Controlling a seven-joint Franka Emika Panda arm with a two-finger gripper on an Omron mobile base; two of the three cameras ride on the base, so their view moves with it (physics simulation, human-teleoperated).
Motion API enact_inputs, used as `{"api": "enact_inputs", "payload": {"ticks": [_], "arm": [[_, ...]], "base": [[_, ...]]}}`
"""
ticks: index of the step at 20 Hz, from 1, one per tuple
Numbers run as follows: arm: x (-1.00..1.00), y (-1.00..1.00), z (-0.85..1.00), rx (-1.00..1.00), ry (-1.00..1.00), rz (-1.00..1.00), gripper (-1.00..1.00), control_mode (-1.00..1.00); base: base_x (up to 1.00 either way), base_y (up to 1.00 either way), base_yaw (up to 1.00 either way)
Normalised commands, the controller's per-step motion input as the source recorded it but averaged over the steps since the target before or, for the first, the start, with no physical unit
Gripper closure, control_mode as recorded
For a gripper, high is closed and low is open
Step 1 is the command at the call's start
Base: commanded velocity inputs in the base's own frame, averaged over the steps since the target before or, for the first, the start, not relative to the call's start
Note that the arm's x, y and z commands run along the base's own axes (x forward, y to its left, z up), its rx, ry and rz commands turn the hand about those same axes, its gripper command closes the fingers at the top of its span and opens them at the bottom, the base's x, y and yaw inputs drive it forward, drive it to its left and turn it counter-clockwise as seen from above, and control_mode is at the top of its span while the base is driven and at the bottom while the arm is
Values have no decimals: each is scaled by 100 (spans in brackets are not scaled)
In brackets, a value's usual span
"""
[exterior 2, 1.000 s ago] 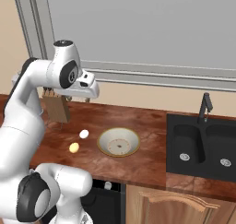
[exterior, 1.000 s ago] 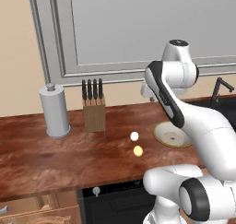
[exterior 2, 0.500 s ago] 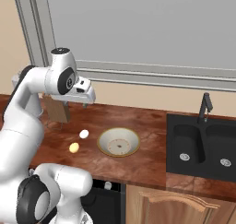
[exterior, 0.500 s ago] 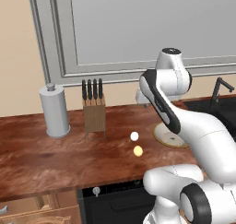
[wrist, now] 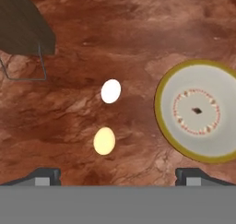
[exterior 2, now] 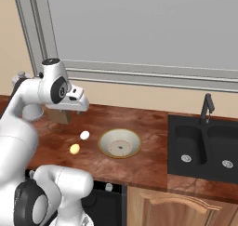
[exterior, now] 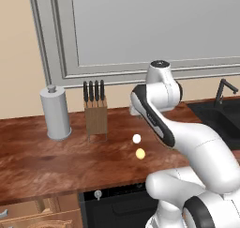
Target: Gather the eggs and milk located in the vicinity of the sink area and place them right next to the bowl.
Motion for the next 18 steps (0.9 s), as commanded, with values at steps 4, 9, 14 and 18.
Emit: {"api": "enact_inputs", "payload": {"ticks": [4, 9, 14, 18], "arm": [[0, 24, -41, -9, 3, 0, -100, -100], [3, 17, -44, -6, 7, 0, -100, -100], [0, 0, -46, 0, 23, 0, -100, -100], [0, 0, -49, 0, 24, 0, -100, -100]], "base": [[0, 0, 0], [0, 0, 0], [0, 0, 0], [0, 0, 0]]}}
